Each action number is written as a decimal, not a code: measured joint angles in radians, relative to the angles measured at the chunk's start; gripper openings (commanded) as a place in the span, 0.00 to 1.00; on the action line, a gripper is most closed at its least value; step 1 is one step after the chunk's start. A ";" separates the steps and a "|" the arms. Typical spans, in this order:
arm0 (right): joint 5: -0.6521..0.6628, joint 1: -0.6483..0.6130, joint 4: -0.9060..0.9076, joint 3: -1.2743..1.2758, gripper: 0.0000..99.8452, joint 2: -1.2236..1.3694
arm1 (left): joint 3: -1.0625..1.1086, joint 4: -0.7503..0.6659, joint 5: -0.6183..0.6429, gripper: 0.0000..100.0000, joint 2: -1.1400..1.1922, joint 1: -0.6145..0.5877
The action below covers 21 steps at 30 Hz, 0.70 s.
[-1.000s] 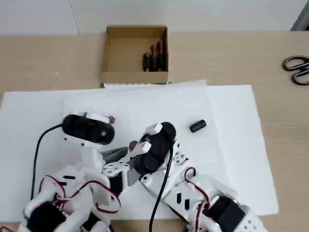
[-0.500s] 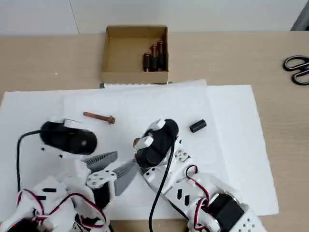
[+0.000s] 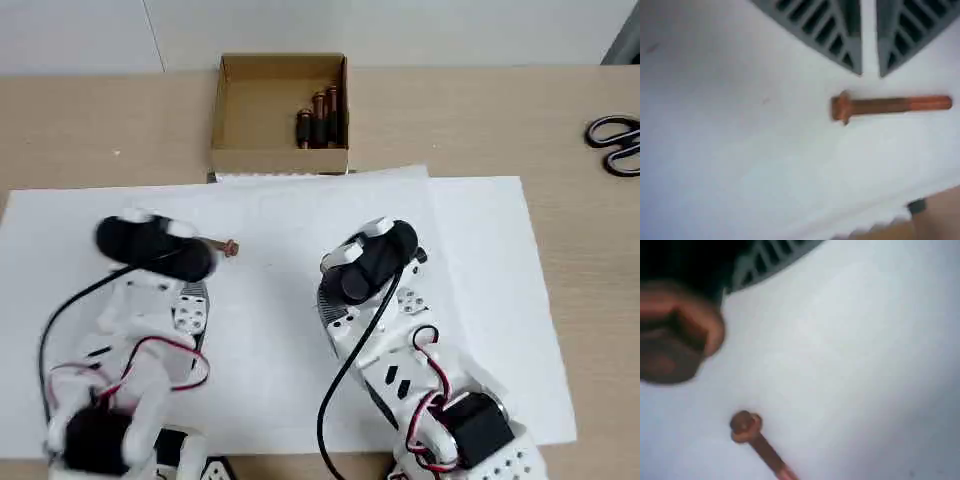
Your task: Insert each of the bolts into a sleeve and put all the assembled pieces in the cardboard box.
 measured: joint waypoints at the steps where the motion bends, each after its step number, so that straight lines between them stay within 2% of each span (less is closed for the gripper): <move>1: 0.000 0.014 0.000 0.011 0.00 0.000 | 0.057 -0.032 -0.009 0.01 0.005 -0.008; 7: 0.000 0.133 0.000 0.015 0.00 0.002 | 0.376 -0.244 -0.023 0.01 0.009 -0.015; 11: 0.000 0.187 -0.017 0.015 0.00 0.002 | 0.511 -0.358 -0.025 0.01 0.009 -0.015; 16: 0.038 0.226 -0.127 0.014 0.00 0.049 | 0.555 -0.390 -0.025 0.01 0.009 -0.015; 21: 0.051 0.222 -0.245 -0.064 0.00 0.221 | 0.568 -0.393 -0.025 0.01 0.009 -0.015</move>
